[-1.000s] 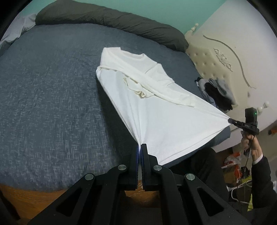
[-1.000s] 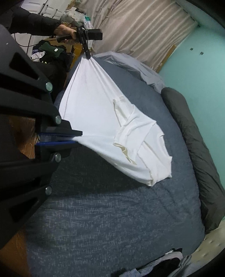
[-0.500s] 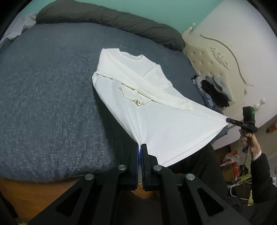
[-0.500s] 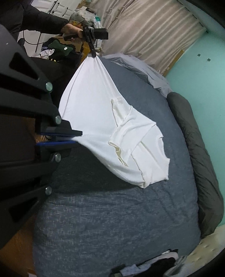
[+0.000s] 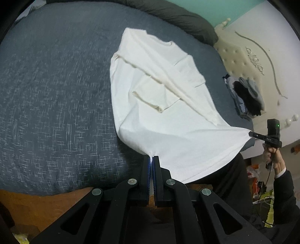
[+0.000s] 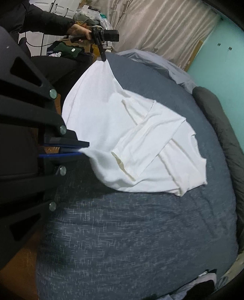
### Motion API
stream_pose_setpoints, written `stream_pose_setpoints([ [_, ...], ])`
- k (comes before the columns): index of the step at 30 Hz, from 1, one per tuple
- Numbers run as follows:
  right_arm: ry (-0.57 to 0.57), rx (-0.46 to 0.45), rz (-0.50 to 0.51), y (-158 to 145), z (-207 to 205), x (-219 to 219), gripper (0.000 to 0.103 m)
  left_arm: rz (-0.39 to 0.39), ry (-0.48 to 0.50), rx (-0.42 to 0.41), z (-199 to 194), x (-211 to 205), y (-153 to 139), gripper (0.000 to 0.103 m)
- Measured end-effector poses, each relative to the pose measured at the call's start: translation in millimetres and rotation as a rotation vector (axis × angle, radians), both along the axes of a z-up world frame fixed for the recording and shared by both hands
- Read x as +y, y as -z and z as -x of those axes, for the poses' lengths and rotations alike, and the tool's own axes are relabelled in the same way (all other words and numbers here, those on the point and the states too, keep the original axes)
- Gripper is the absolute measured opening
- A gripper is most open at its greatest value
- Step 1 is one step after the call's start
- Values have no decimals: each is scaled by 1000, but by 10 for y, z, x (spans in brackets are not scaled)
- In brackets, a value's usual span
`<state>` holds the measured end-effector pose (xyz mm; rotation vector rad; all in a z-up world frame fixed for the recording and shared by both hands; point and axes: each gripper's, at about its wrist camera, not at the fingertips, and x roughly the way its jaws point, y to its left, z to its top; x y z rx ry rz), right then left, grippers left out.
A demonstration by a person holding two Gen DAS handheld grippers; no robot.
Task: Fold clothes
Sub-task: 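Carry the hem with both grippers up over the shirt toward the collar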
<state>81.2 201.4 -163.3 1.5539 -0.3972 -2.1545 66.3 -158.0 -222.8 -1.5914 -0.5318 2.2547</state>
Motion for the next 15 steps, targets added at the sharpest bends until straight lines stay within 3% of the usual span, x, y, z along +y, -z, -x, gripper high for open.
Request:
stream_pose_setpoints([
  [7, 10, -51, -9, 259, 89, 41, 4, -1, -9, -45, 112, -50, 196, 2],
  [15, 12, -50, -2, 266, 198, 51, 4, -8, -9, -48, 229, -65, 205, 2],
])
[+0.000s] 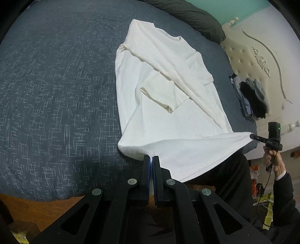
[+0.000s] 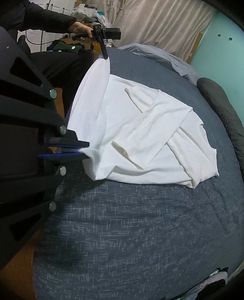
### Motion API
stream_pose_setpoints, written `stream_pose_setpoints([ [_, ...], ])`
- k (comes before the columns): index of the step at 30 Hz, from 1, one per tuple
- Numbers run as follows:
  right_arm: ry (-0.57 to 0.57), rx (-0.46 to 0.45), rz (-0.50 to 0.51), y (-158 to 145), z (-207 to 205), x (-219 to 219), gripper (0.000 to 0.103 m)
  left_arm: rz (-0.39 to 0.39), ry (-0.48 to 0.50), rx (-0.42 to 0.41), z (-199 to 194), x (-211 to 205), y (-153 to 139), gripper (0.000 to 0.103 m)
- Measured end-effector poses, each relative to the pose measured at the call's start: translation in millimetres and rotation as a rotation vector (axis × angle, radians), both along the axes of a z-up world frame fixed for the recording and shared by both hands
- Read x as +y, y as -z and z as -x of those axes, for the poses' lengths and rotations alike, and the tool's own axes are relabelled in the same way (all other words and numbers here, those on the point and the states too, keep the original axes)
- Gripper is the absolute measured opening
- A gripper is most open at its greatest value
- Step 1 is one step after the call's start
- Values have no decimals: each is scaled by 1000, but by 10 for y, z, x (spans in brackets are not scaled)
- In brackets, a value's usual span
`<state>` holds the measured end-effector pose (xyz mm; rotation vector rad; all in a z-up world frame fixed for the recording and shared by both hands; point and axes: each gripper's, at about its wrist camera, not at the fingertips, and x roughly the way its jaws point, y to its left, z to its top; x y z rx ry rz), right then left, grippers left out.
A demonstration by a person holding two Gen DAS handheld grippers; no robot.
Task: Fold clothes
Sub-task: 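Carry the hem with both grippers up over the shirt toward the collar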
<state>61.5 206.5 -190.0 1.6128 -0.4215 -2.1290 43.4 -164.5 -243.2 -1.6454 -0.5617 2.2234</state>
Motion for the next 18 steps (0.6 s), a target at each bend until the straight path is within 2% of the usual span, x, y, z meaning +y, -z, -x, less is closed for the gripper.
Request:
stream_pose_setpoints([
  [9, 16, 29, 26, -183, 277, 23, 4, -15, -14, 51, 303, -109, -252, 2],
  [14, 29, 70, 29, -403, 643, 48, 4, -7, -29, 82, 705, -198, -420, 2],
  [18, 47, 97, 24, -553, 1089, 60, 4, -9, -43, 94, 1145, -273, -497, 2],
])
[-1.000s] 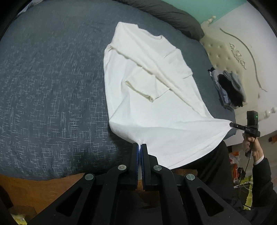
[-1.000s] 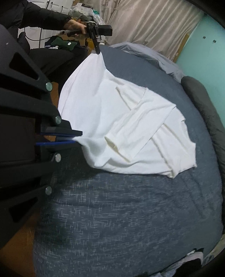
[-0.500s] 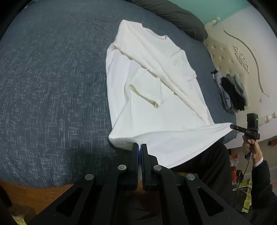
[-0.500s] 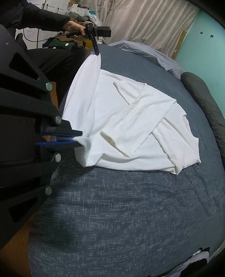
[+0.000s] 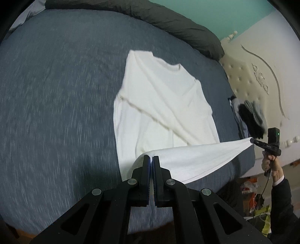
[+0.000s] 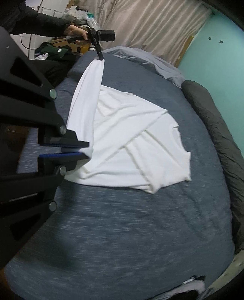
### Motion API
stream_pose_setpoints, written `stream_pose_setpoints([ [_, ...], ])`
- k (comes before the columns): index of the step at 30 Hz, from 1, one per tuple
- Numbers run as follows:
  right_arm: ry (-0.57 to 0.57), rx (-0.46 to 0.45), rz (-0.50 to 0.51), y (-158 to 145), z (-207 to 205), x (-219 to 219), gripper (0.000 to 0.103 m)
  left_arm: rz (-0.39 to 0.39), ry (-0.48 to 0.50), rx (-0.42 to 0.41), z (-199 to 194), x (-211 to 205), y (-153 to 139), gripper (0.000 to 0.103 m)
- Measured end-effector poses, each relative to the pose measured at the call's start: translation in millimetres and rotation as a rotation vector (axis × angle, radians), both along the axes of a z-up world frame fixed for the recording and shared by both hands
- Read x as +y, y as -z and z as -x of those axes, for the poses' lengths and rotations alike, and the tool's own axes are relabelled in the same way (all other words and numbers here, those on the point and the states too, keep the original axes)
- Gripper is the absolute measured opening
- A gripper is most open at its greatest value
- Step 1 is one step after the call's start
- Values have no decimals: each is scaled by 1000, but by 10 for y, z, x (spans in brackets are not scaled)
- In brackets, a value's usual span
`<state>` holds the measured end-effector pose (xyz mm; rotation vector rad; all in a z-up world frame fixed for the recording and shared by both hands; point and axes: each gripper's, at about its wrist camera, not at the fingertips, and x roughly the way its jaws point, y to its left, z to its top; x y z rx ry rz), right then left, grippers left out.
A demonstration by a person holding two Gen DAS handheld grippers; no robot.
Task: Fold clothes
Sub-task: 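Carry the hem with both grippers up over the shirt toward the collar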
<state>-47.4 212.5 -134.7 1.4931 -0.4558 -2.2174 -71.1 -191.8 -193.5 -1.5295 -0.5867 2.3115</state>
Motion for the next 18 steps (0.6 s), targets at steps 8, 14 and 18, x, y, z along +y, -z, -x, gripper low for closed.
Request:
stream_pose_setpoints([
  [8, 41, 23, -5, -83, 985, 6, 4, -28, -32, 19, 1047, -162, -53, 2],
  [14, 81, 15, -23, 24, 1824, 13, 4, -41, -48, 8, 1911, -239, 58, 2],
  [18, 102, 8, -46, 121, 2311, 31, 4, -38, -66, -6, 2448, -319, 219, 2],
])
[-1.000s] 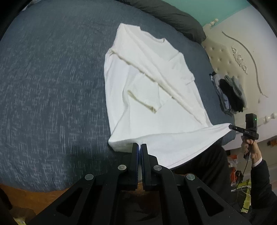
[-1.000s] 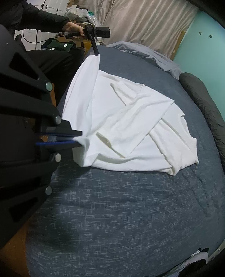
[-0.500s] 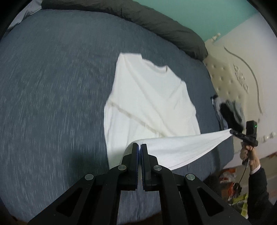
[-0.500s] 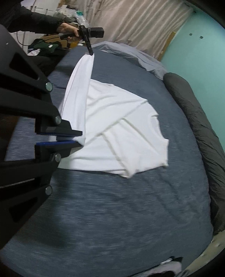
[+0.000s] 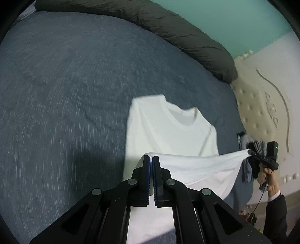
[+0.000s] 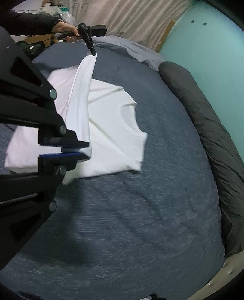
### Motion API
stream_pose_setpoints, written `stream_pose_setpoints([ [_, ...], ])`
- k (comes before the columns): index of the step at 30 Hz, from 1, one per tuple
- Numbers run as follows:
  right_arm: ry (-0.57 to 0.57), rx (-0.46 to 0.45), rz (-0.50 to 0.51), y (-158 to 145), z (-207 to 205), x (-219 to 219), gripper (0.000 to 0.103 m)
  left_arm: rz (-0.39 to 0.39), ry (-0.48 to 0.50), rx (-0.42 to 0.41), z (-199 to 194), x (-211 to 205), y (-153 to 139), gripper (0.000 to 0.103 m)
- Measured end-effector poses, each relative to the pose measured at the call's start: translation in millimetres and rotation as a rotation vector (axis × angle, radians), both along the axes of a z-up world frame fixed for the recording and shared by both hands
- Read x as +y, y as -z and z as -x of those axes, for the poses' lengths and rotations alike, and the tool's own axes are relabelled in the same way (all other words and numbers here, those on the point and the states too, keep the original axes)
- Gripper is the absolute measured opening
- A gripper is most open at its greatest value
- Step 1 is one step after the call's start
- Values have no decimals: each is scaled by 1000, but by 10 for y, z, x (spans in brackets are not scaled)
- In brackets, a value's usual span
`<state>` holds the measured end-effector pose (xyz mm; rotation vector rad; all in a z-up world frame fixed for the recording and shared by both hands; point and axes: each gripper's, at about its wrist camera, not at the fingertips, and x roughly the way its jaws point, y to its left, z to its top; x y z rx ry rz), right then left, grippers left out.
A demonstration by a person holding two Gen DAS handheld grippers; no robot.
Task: Fold clothes
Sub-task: 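Carry the hem with both grippers up over the shirt toward the collar, then lower the hem onto the shirt and open both grippers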
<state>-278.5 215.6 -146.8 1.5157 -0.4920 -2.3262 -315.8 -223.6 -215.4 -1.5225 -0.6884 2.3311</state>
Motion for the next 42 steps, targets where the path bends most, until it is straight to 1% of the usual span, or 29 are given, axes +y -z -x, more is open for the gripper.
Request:
stream_pose_setpoints([
  [7, 41, -17, -34, 274, 779, 65, 4, 14, -19, -21, 709, -83, 320, 2],
  [10, 55, -23, -46, 408, 1012, 70, 4, 19, -35, -25, 915, -114, 442, 2],
  [15, 72, -1, -55, 586, 1332, 50, 4, 14, -74, -19, 1197, -148, 612, 2],
  [17, 74, 6, -64, 659, 1402, 27, 4, 9, -91, -13, 1264, -135, 696, 3],
  [22, 95, -4, -71, 945, 1447, -14, 5, -41, -126, -46, 1283, -120, 977, 3],
  [25, 128, -1, -46, 1038, 1390, 52, 6, -83, -147, -32, 1226, -192, 1000, 4],
  [26, 141, 2, -39, 1044, 1371, 92, 6, -93, -156, -21, 1196, -227, 983, 6],
  [28, 173, 15, -38, 1028, 1325, 167, 9, -111, -188, 3, 1110, -317, 908, 12],
  [29, 196, 26, -47, 999, 1298, 201, 16, -115, -203, 16, 1064, -357, 867, 26],
  [30, 193, 43, -51, 961, 1264, 217, 19, -91, -213, 31, 1003, -375, 806, 46],
  [31, 182, 62, -54, 921, 1229, 226, 19, -70, -207, 53, 935, -375, 743, 49],
  [33, 156, 95, -84, 853, 1130, 190, 19, -13, -170, 72, 845, -305, 676, 49],
  [35, 123, 120, -82, 824, 1036, 112, 19, 35, -115, 88, 755, -182, 631, 49],
  [37, 84, 122, -105, 863, 974, -5, 19, 87, -64, 100, 692, -21, 628, 49],
  [40, 26, 120, -145, 934, 887, -188, 19, 184, -10, 80, 651, 215, 718, 49],
  [42, -4, 118, -169, 983, 845, -287, 19, 206, -6, 65, 639, 283, 779, 49],
])
